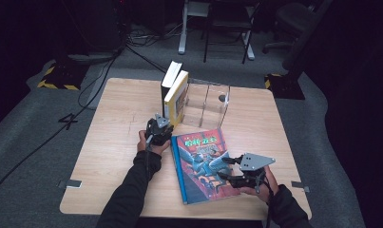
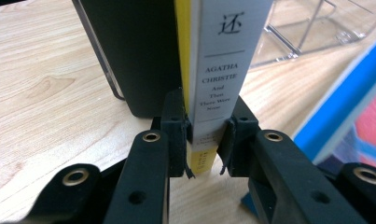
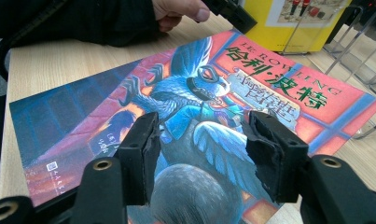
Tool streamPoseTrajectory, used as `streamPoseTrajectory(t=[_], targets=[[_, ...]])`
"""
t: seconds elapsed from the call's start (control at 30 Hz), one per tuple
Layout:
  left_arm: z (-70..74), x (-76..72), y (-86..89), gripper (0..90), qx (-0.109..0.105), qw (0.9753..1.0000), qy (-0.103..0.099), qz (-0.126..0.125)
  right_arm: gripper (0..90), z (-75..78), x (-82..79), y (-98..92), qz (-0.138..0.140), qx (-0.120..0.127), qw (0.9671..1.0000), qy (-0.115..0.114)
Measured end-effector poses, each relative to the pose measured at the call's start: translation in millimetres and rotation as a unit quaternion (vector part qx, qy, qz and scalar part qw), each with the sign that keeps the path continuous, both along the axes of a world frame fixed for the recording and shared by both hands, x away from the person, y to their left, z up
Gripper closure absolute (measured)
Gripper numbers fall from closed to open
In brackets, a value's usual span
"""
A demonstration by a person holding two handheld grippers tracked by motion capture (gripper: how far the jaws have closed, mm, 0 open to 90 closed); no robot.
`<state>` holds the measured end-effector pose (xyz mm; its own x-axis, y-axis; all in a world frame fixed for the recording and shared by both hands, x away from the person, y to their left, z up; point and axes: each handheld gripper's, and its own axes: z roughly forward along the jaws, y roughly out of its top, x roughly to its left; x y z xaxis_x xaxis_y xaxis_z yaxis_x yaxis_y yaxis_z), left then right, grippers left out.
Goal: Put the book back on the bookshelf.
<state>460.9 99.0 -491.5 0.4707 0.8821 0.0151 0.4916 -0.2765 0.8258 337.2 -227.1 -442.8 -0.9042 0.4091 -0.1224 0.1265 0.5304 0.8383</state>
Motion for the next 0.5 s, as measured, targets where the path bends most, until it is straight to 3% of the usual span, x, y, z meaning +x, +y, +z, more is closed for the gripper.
streamPoseTrajectory(t=[0.23,0.3,0.5], targets=[[-4.1,2.2,-16.8,75.4,0.012,0.9984,-0.028,0.048,45.5,-0.7,1.4,0.3,-0.001,0.0,1.0,0.001],[-4.2,3.6,-19.8,75.4,0.023,0.9979,-0.036,0.05,45.5,-0.4,0.8,0.1,0.001,-0.001,1.0,0.0],[-3.2,5.4,-21.2,75.5,0.021,0.9974,-0.049,0.049,45.8,-1.7,1.9,-1.0,0.001,-0.001,1.0,0.002]])
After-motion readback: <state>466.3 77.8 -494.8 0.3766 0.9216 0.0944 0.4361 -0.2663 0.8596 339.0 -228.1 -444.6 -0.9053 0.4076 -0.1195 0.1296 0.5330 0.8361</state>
